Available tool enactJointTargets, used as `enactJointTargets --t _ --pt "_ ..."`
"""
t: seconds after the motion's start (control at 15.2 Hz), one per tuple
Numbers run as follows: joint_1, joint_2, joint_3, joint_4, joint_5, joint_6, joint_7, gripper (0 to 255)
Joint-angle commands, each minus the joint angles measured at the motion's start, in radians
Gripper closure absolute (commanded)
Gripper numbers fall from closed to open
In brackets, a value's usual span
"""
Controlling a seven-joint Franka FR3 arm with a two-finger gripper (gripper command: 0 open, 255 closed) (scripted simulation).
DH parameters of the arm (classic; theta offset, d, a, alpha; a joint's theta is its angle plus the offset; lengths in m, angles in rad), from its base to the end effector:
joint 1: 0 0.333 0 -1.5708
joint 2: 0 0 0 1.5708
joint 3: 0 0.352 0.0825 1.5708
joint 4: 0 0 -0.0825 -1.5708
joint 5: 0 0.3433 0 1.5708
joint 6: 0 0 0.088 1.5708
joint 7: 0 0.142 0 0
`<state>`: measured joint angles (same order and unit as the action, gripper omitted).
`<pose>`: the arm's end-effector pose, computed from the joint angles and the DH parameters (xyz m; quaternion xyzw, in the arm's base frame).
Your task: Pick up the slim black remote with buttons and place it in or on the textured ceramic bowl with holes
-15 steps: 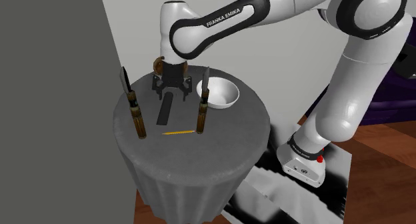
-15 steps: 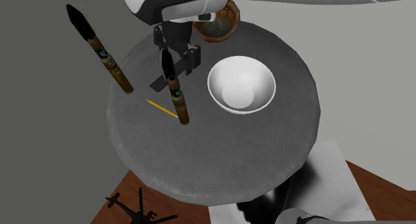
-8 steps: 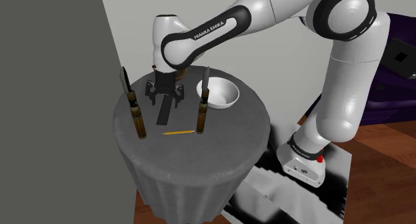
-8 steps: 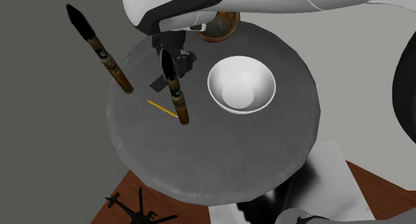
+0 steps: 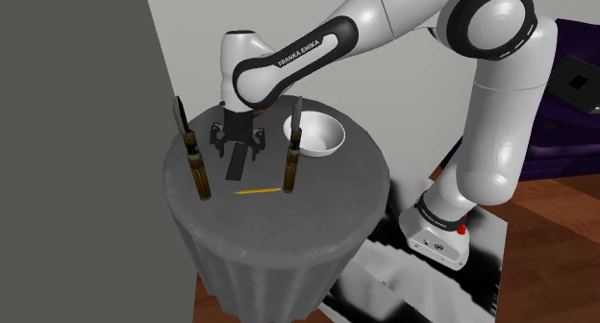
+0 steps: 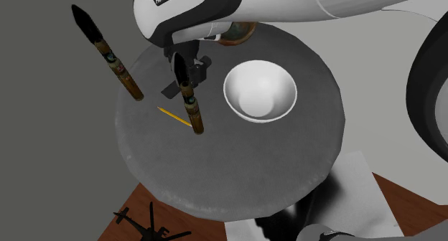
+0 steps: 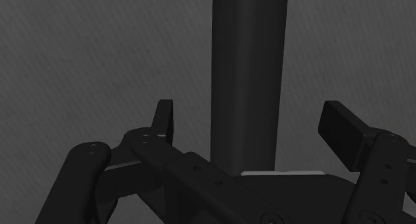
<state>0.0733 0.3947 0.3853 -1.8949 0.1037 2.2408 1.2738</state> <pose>0.5476 0.2587 0.3331 -0.8933 0.4349 0.0936 0.0638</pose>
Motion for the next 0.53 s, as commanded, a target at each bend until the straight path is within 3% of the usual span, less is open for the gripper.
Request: enactJointTargets --t 0.0,0.07,0.13,0.46 --pt "0.0 0.0 0.0 0.0 0.0 0.001 0.0 0" --pt "0.0 0.0 0.0 0.0 0.0 0.001 0.0 0" --pt "0.0 0.0 0.0 0.0 0.0 0.001 0.0 255" --pt "0.002 -0.001 0.001 -0.005 0.0 0.004 0.002 255"
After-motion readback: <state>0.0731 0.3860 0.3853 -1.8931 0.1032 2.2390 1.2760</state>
